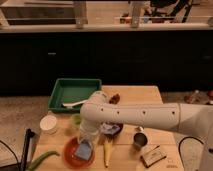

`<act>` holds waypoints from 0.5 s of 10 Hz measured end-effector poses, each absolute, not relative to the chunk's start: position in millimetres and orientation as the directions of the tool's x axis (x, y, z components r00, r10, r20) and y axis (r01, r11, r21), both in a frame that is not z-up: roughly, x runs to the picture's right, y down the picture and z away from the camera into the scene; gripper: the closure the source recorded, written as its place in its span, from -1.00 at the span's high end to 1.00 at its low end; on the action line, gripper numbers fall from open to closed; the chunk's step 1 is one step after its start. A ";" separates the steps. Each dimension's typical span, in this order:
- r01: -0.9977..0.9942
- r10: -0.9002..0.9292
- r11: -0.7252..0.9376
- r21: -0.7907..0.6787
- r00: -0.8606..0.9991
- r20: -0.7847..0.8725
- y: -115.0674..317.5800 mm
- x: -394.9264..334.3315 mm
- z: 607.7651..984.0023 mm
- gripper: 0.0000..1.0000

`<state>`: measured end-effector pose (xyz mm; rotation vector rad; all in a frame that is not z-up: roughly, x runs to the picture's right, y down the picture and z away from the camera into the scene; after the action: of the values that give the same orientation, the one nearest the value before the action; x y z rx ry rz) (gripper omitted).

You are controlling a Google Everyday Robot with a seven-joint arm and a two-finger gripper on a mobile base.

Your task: Place sponge in red bowl

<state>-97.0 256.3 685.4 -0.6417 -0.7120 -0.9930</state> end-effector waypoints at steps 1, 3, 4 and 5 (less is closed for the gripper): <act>0.909 -0.516 0.391 -0.144 0.346 0.784 258.3 -101.8 685.6 -1.00; 0.920 -0.519 0.371 -0.129 0.320 0.793 260.2 -106.1 687.0 -1.00; 0.927 -0.518 0.357 -0.117 0.301 0.801 261.4 -111.1 688.2 -1.00; 0.932 -0.517 0.345 -0.108 0.285 0.807 262.9 -114.8 689.3 -1.00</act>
<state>-114.8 262.9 689.3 -0.6564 -0.7584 -1.0677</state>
